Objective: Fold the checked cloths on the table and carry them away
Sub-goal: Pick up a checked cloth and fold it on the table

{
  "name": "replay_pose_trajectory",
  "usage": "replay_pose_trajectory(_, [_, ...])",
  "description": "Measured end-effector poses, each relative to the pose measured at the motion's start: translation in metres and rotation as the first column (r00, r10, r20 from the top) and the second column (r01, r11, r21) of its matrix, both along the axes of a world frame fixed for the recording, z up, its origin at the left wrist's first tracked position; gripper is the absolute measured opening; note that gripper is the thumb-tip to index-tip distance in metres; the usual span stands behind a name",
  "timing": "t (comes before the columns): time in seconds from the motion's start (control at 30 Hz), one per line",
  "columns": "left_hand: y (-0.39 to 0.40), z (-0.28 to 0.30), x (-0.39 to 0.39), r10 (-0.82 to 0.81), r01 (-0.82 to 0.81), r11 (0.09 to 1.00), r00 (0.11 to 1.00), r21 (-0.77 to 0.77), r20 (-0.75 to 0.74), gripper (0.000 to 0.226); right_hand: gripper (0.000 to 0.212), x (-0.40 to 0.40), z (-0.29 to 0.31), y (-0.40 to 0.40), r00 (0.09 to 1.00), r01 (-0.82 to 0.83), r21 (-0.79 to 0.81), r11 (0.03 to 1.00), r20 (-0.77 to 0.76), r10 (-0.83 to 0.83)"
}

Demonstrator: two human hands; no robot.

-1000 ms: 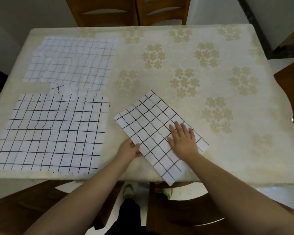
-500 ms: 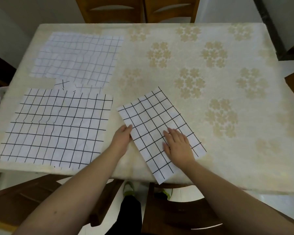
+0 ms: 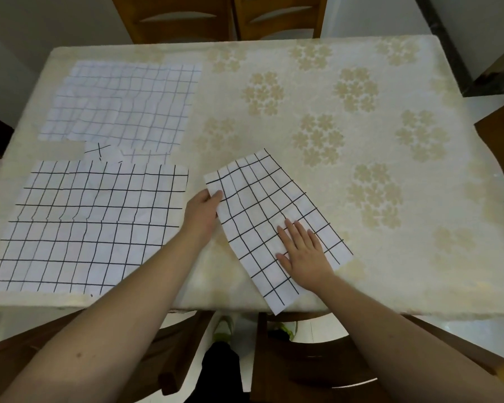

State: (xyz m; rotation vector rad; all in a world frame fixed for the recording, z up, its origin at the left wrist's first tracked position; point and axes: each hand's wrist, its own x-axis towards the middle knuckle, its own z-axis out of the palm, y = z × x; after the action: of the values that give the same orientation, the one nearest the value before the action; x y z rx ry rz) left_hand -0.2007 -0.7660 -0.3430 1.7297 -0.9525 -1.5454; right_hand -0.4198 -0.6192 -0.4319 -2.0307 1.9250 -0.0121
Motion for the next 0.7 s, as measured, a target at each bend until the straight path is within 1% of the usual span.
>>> replay_pose_trajectory(0.1, [0.018,0.014,0.002,-0.115,0.119,0.987,0.993,-0.112,0.038,0.008,0.067,0.0,0.0,0.001,1.0,0.006,-0.024,1.0,0.0,-0.006])
replay_pose_trajectory(0.17, [0.032,0.023,0.002,-0.193,0.209,0.962,0.975,-0.177,0.107,0.009,0.067,0.001,0.004,0.001,1.0,0.024,-0.033,0.999,0.02,-0.024])
replay_pose_trajectory(0.2, [0.038,0.025,0.003,-0.238,0.264,0.945,0.96,-0.194,0.144,0.01,0.065,0.004,0.008,0.001,0.996,0.079,-0.055,0.995,0.049,-0.076])
replay_pose_trajectory(0.27, [0.05,0.026,0.008,-0.327,0.365,0.905,0.926,-0.22,0.188,0.015,0.058,0.01,0.016,0.004,0.962,0.257,-0.133,0.957,0.127,-0.24])
replay_pose_trajectory(0.33, [0.057,0.027,0.011,-0.422,0.465,0.854,0.882,-0.233,0.212,0.01,0.054,0.016,0.023,0.009,0.881,0.448,-0.169,0.878,0.25,-0.402])
replay_pose_trajectory(0.37, [0.06,0.027,0.013,-0.459,0.5,0.831,0.864,-0.243,0.206,0.008,0.053,0.018,0.027,0.012,0.827,0.527,-0.167,0.833,0.328,-0.457])
replay_pose_trajectory(0.43, [0.067,0.025,0.015,-0.525,0.564,0.779,0.825,-0.274,0.207,0.015,0.047,0.022,0.038,0.019,0.702,0.65,-0.111,0.752,0.466,-0.538])
replay_pose_trajectory(0.53, [0.077,0.019,0.018,-0.63,0.684,0.671,0.729,-0.286,0.268,0.018,0.042,0.028,0.06,0.032,0.521,0.75,0.023,0.661,0.596,-0.611])
replay_pose_trajectory(0.6, [0.083,0.015,0.019,-0.678,0.739,0.613,0.674,-0.279,0.294,0.019,0.044,0.032,0.073,0.04,0.372,0.803,0.124,0.582,0.659,-0.654])
replay_pose_trajectory(0.63, [0.087,0.012,0.019,-0.697,0.754,0.597,0.657,-0.274,0.289,0.02,0.046,0.034,0.077,0.044,0.262,0.828,0.191,0.526,0.698,-0.667])
replay_pose_trajectory(0.7, [0.093,0.008,0.017,-0.738,0.792,0.553,0.61,-0.259,0.291,0.026,0.051,0.036,0.083,0.049,-0.048,0.851,0.373,0.369,0.756,-0.653])
